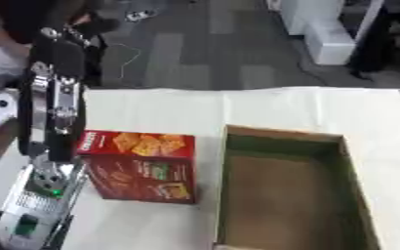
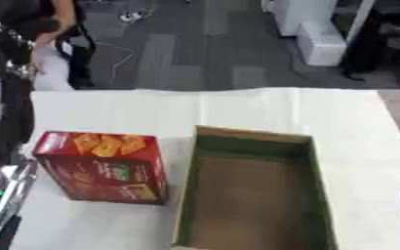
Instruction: Pick up objects on the table and place them in the box.
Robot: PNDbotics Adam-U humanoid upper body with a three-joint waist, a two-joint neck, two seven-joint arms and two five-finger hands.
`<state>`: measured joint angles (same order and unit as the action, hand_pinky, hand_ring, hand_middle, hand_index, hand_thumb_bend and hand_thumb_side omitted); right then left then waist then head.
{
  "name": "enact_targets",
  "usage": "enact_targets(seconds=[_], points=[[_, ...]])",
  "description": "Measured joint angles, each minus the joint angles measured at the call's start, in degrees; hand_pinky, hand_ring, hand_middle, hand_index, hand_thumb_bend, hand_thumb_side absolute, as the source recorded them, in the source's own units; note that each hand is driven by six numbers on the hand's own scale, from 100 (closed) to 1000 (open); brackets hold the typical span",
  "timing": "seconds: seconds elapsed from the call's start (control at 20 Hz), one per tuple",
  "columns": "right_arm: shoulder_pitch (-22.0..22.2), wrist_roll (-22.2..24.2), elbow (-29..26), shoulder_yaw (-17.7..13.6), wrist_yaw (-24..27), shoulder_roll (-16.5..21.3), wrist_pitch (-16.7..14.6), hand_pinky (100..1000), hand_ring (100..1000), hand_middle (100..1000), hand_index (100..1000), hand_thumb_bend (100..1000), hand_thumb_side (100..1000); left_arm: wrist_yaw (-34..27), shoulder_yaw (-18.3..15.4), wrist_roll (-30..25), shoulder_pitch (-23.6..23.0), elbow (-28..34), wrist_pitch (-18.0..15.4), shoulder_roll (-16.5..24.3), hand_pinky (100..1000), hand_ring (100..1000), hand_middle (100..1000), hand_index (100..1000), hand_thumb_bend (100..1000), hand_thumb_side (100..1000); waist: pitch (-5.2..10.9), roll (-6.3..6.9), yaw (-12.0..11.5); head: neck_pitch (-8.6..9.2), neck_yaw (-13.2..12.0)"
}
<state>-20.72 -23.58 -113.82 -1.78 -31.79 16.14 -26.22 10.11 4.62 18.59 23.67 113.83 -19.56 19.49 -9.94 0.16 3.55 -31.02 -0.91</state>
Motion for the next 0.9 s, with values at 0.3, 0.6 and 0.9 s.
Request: enact_targets(seconds=[0.3,0.6,0.9], points=[[0.0,0.2,0.0,0.0,-0.1,0.0,0.2,436,633,725,826,100,874,7.3,0.1,-12.6,2.3,0.0,3.5,6.9,845,661,763,928,906,390,0.06,0.42,0.4,-0.17,0.4],[0.0,0.6,0.0,0.3,-0.3,0.1,0.3,434,631,723,825,100,874,17.7,1.9,-39.8,6.1,-0.2,5.5,21.3,886,864,898,956,947,432,0.47,1.20,1.8,-0.97,0.0],[0.0,0.8,0.0,0.4,-0.3,0.1,0.2,431,628,721,824,100,873,21.8,4.3,-55.9,9.0,-1.3,3.5,27.9,943,1000,1000,1000,1000,356,0.47,1.27,2.3,-1.51,-0.6]])
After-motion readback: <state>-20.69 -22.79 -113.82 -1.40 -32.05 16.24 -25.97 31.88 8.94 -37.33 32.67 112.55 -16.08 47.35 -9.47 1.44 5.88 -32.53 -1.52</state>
